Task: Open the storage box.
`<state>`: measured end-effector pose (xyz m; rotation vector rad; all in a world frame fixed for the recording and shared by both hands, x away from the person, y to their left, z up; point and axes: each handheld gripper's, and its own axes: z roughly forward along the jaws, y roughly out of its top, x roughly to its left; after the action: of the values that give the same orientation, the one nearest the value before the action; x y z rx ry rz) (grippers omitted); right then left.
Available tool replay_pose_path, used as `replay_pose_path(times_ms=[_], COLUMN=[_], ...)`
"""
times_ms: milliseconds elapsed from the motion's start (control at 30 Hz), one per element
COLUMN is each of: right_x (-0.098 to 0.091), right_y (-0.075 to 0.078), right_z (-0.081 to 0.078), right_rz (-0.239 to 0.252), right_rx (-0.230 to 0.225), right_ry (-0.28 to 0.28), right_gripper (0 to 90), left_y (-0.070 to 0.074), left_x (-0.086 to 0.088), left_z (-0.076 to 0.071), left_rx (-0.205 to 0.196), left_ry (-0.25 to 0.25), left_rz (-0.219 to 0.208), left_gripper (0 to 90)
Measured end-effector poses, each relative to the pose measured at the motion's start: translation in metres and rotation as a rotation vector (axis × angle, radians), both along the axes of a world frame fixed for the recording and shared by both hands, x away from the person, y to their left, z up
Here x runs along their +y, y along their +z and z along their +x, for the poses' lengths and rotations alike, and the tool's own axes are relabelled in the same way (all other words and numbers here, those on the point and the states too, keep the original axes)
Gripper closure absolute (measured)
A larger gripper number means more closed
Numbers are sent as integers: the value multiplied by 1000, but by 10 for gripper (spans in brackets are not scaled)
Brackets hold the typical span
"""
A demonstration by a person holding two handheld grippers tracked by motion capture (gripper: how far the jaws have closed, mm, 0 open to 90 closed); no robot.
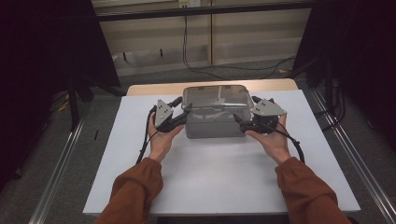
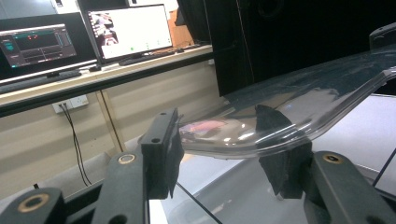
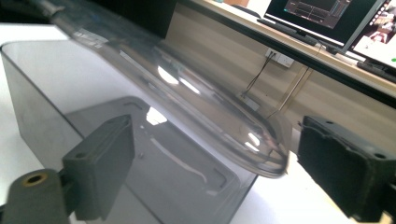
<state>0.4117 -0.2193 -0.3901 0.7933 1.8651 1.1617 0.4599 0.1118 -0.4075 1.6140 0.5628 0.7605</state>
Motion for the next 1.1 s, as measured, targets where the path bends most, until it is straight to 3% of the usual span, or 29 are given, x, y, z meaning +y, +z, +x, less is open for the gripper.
replay_pose_path(times_ms=[267,333,467,500,833,1100], right_x=[-13,-15,-16,-18,-20,-20], right_y=[2,2,1,1,5,7], right_z=[4,8,12,15,25,28], right_rz=[45,55,55,75,132,143], right_rx=[-12,-17,-22,-24,-36,-55], right_ry=[-1,3,4,3,12,21], right_gripper=[279,345,391,433,510,526], left_y=[3,4,4,5,8,12], left_x=[0,0,0,0,0,-1], left_z=[1,2,2,3,6,12], left_rx=[-1,11,11,6,13,22], left_ry=[1,-1,-4,-3,-4,-1], left_rz=[6,-15,-13,-10,-32,-50], left_gripper=[509,503,504,504,505,495])
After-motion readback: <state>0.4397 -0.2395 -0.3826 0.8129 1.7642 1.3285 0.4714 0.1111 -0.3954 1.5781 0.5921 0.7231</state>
